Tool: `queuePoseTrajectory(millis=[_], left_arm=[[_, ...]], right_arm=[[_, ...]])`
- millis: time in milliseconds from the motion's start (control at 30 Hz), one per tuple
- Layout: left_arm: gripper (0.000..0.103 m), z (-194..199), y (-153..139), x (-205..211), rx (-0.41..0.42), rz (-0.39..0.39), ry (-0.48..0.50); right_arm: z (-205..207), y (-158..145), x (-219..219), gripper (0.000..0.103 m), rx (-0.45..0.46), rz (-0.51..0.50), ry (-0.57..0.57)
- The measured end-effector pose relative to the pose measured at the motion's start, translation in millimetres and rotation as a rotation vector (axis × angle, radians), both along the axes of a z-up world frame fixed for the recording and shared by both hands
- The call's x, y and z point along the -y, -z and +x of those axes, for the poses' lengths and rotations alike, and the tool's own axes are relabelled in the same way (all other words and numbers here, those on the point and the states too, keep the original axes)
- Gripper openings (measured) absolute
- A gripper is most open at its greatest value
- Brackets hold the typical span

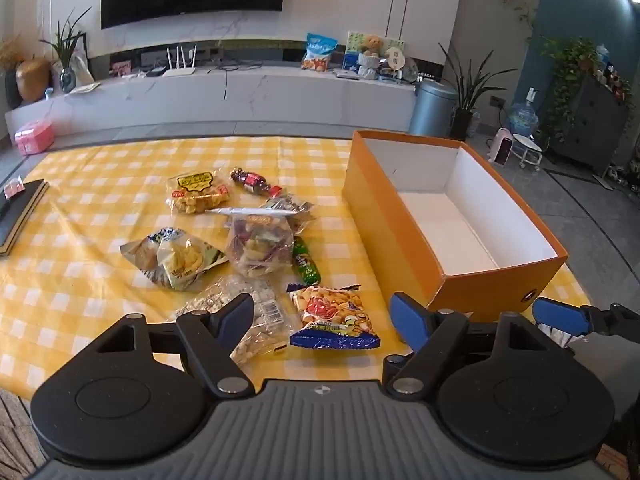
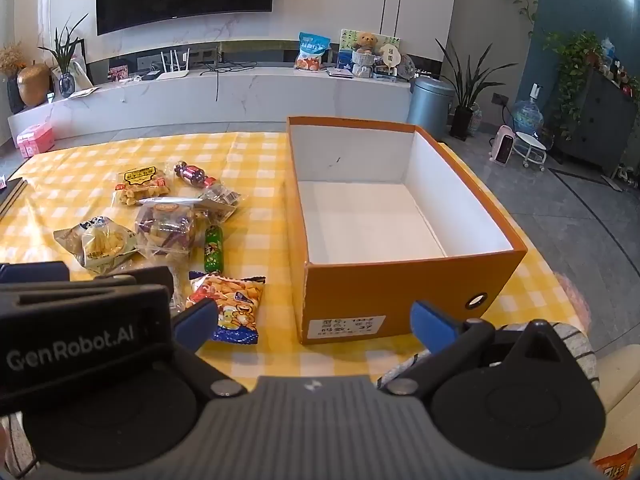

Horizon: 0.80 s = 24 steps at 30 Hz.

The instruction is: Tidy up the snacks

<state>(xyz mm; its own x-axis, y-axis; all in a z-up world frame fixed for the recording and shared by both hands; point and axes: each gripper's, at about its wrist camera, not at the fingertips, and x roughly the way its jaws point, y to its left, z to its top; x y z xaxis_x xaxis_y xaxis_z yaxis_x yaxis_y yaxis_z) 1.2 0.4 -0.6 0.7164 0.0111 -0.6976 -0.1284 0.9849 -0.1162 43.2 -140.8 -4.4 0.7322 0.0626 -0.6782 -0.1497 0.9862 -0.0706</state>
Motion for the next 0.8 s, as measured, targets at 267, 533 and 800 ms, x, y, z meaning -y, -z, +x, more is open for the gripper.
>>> queuePoseTrajectory(millis=[267, 533, 800], left_arm=[[0.091, -4.8, -2.1, 6.2, 0.038, 0.002, -0.005], [0.091, -5.5, 0.9, 3.6, 0.031, -0.007, -0.016], [0.091, -3.4, 2.8, 3.8, 0.020, -0.005, -0.019]], right_arm=[[-1.0, -1.3, 0.9, 0.100, 0.012, -0.005, 0.009], [-1.7, -2.3, 0.7, 0.100, 0.007, -0.016, 0.009], [-0.1, 1.0, -2.7, 0.100, 0.002, -0.033, 0.011]])
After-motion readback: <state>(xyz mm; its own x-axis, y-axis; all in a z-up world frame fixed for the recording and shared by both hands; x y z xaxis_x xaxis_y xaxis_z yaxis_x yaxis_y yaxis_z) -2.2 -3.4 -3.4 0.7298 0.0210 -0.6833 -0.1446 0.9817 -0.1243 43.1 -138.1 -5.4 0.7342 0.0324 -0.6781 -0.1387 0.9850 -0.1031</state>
